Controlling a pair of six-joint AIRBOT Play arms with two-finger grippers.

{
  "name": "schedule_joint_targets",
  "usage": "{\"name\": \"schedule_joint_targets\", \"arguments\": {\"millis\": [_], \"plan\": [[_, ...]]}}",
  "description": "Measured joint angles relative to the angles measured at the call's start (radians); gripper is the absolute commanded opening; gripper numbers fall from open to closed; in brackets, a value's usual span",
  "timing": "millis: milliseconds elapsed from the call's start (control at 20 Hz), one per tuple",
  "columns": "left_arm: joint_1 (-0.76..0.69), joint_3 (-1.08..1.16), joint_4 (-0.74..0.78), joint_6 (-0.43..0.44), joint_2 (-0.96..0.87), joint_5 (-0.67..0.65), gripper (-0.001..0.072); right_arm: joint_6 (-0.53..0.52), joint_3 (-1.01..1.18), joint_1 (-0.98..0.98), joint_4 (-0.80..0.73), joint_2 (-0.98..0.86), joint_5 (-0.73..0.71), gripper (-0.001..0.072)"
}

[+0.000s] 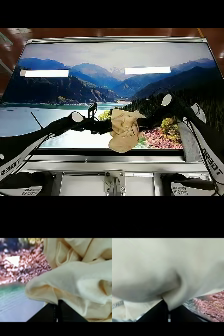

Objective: Fold the shirts.

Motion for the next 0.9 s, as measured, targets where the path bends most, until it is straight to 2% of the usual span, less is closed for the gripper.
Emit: {"name": "schedule_joint_targets", "arguments": {"millis": [150,350,500,700,800,900], "plan": [[0.071,0.085,0.101,0.001,0.048,-0.071,0.0035,-0.017,0.056,0.010,-0.050,0.100,0.002,0.0062],[0.180,0.311,0.311,-0.012,0.199,-0.205,0.0035,-0.025,0.237,0.015,-0.123,0.309,-0.011,0.0061],[0.233,0.546,0.420,-0.020,0.351,-0.252,0.0035,-0.006,0.396,0.016,-0.138,0.469,-0.138,0.0061],[0.259,0.827,0.514,-0.023,0.510,-0.270,0.0036,0.069,0.549,0.017,-0.121,0.605,-0.307,0.0062],[0.263,0.900,0.595,-0.029,0.568,-0.300,0.0036,0.095,0.582,0.017,-0.115,0.630,-0.304,0.0062],[0.266,0.937,0.699,-0.055,0.605,-0.371,0.0037,0.109,0.599,0.017,-0.125,0.634,-0.239,0.0062]]}}
